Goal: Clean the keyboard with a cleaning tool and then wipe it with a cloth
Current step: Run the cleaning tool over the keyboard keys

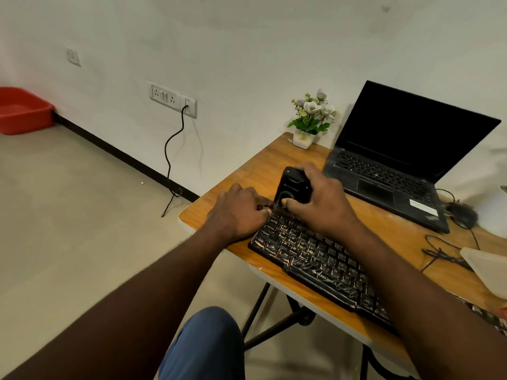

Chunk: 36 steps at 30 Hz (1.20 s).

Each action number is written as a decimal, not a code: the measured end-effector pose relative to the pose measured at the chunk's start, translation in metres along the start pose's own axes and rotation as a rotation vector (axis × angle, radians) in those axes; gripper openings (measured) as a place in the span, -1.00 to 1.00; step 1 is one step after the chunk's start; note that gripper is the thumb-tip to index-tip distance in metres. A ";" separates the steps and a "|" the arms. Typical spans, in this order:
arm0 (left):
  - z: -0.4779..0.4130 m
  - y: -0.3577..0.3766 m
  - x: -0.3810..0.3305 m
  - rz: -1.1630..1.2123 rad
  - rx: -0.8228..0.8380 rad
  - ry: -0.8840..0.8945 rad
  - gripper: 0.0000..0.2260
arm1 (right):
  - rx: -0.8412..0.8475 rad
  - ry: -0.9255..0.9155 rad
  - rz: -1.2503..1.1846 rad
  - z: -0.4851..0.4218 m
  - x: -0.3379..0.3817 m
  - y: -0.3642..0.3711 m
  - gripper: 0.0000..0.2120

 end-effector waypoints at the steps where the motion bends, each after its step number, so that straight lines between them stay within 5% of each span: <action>1: 0.000 -0.001 -0.001 -0.005 0.003 0.006 -0.64 | -0.021 0.050 -0.031 -0.004 -0.005 -0.007 -0.42; 4: 0.001 -0.002 -0.003 0.007 0.001 0.018 -0.69 | 0.006 0.106 -0.081 -0.014 -0.018 -0.019 -0.45; 8: 0.003 -0.004 -0.004 0.080 -0.050 -0.009 -0.90 | 0.249 -0.012 -0.075 -0.017 -0.010 -0.002 -0.47; 10: 0.003 -0.004 -0.003 0.078 -0.051 -0.022 -0.92 | 0.183 -0.043 0.048 -0.023 -0.009 -0.002 -0.43; 13: 0.004 -0.005 -0.003 0.088 -0.055 -0.033 -0.90 | 0.097 -0.045 0.089 -0.031 -0.006 -0.005 -0.41; 17: 0.005 -0.006 -0.002 0.069 -0.070 -0.032 -0.81 | 0.247 -0.153 0.063 -0.032 0.010 0.008 -0.42; 21: 0.005 -0.004 -0.001 0.021 -0.025 -0.041 -0.74 | 0.188 -0.078 0.217 -0.043 0.000 0.002 -0.38; 25: 0.005 -0.005 -0.003 -0.012 -0.039 -0.036 -0.76 | 0.254 -0.047 0.001 -0.044 0.001 0.006 -0.40; 31: 0.005 -0.004 0.000 -0.008 -0.032 -0.051 -0.75 | 0.218 -0.040 0.194 -0.052 -0.002 0.006 -0.33; 36: 0.002 -0.001 0.003 -0.014 -0.046 -0.054 -0.71 | 0.288 -0.103 0.066 -0.048 0.011 0.012 -0.35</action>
Point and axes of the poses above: each hand's wrist, its own z-axis away from the middle knuckle, its own y-axis out of the palm, x = y × z, the point moved 6 cm from there along -z, towards the middle knuckle
